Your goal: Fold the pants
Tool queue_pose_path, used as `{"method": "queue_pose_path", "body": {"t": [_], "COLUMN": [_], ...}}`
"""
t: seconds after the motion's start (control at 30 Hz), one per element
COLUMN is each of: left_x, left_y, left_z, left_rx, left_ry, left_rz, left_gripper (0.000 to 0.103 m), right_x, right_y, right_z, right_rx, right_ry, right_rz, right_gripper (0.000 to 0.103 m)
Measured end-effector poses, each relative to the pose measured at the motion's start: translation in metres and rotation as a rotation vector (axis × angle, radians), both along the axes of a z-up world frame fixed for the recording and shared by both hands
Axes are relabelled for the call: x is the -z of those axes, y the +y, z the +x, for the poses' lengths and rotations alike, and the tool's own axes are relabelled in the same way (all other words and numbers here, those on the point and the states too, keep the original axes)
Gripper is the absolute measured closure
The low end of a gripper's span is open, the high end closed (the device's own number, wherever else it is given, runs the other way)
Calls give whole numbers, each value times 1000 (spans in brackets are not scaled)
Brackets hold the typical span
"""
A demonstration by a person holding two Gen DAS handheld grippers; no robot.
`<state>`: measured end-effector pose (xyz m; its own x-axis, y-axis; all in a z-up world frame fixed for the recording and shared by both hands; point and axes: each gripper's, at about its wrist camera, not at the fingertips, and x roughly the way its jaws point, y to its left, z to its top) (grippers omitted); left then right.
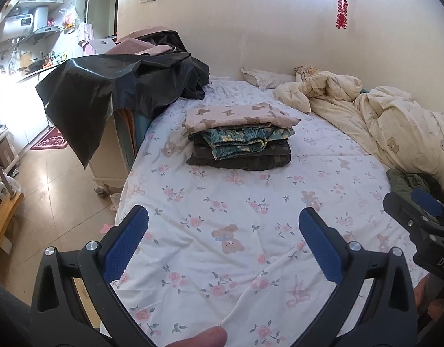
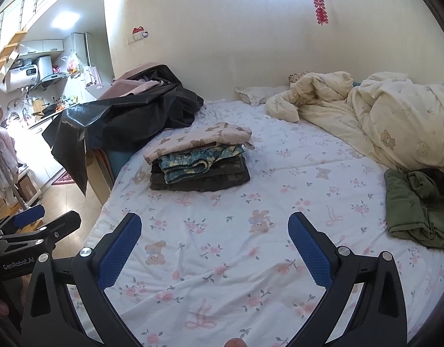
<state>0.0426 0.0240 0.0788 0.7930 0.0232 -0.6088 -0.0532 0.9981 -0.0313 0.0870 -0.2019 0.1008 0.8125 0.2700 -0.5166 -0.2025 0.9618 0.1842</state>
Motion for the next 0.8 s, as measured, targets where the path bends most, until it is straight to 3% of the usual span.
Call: {"method": "queue_pose_path", "body": {"t": [0.8], "left_x": [3], "left_y": [-1], "left_z": [3], "left_rx": [-17], "left_ry": [15], "left_rz": [2], "left_gripper": [0], "right_x": [6], "right_y": [-4], "right_z": [4], "right_rx": [6], "right_ry": [21], "right_rz": [7], "right_gripper": [0]}}
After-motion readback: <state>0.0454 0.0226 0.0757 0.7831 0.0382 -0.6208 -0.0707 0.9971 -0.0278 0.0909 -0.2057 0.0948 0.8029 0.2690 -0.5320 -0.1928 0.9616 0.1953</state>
